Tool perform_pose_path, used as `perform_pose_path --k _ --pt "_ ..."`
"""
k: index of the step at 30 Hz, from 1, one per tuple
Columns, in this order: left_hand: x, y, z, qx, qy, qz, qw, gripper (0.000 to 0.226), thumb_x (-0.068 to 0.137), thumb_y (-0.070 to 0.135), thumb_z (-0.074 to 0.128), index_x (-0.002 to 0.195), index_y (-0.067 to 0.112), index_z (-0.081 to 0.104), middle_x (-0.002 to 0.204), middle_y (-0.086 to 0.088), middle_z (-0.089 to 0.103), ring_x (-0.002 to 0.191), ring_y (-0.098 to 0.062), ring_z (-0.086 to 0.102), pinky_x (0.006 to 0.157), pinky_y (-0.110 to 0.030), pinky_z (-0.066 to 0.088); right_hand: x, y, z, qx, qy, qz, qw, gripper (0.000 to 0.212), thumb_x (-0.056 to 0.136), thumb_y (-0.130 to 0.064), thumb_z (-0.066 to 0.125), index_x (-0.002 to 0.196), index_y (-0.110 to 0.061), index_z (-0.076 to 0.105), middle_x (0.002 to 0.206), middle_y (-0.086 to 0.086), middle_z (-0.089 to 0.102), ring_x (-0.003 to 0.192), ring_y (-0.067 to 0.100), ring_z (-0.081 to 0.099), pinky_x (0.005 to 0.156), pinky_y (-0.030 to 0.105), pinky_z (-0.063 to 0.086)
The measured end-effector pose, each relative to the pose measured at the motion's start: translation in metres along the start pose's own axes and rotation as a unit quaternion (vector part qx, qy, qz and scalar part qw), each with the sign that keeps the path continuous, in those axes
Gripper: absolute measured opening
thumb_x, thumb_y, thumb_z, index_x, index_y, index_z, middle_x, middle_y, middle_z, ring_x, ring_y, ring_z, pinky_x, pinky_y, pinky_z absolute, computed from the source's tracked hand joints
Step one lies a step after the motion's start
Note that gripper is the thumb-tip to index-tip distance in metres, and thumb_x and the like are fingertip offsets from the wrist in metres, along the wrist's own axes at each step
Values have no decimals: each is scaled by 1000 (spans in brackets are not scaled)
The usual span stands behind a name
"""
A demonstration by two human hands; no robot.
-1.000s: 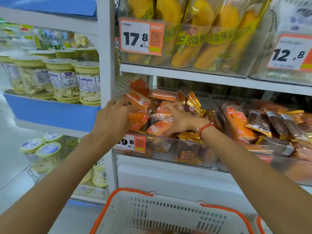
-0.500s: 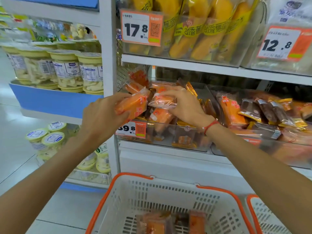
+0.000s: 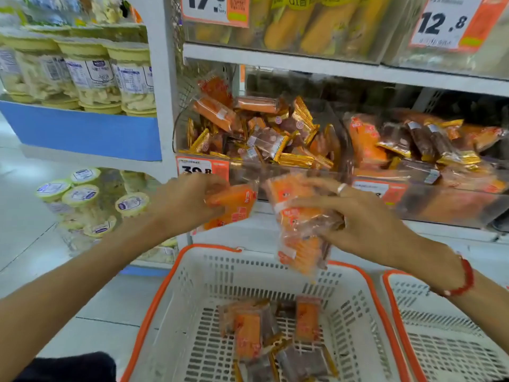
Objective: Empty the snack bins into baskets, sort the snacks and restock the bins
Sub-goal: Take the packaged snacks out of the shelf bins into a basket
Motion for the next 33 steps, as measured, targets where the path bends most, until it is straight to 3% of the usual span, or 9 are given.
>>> perform_pose_path --k 2,4,9,11,14,17,20,28,33 --pt "-3 1 31 66 -64 14 996 39 82 44 69 120 40 62 117 13 66 106 -15 61 79 -29 49 -14 16 46 2 -127 31 991 54 82 -28 62 126 -57 52 139 -37 34 110 -5 49 63 15 36" --pt "-7 8 57 116 -129 38 984 41 84 47 66 124 40 59 122 13 64 112 -15 59 84 -29 46 -32 29 85 -12 -245 59 968 57 85 -24 66 130 -54 49 142 -27 40 123 2 45 82 25 43" --pt "-12 23 105 99 -223 83 966 45 85 48 66 128 38 56 136 14 54 123 -13 52 96 -32 45 -54 41 136 6 -378 89 922 65 88 -31 64 145 -43 36 151 -1 34 133 22 42 98 34 42" --pt "-7 25 102 60 -184 79 978 40 85 57 62 122 40 60 137 17 52 125 -11 49 99 -33 43 -55 39 138 -16 -400 78 913 68 89 -38 63 149 -39 30 158 1 24 140 24 33 107 37 37" --pt "13 25 63 -11 18 99 995 28 88 50 61 111 35 67 125 17 61 117 -9 55 91 -30 49 -30 30 102 -24 -300 63 951 47 94 -38 58 140 -39 44 146 -9 43 127 13 46 98 34 41" --pt "34 21 20 -50 184 119 974 17 91 31 64 106 26 70 109 12 67 101 -11 59 69 -14 42 10 18 38 29 -85 81 993 25 95 -34 58 119 -38 64 117 -16 64 101 1 57 85 26 48" --pt "64 13 -7 -71 271 108 954 17 91 21 63 107 23 68 111 6 66 102 -16 57 77 -29 48 54 23 -2 23 49 75 996 20 94 -28 60 111 -33 69 106 -15 69 88 -1 59 77 19 49" --pt "174 -25 -6 115 164 24 979 73 78 10 68 145 20 42 155 -8 33 144 -26 22 116 -42 20 194 121 7 -143 27 208 967 67 86 -34 66 144 -18 35 142 14 41 131 34 38 103 43 39" --pt "196 -31 -11 261 156 -29 952 71 81 22 72 144 24 41 151 -8 36 145 -29 20 118 -46 15 234 182 44 -45 -69 328 941 98 70 -41 83 148 -19 28 144 14 43 131 35 44 106 42 40"
Point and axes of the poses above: each hand's wrist, its own x-axis towards the middle knuckle, its own z-axis out of the palm, y = z × x, the point moved 7 cm from there along x, towards the middle knuckle
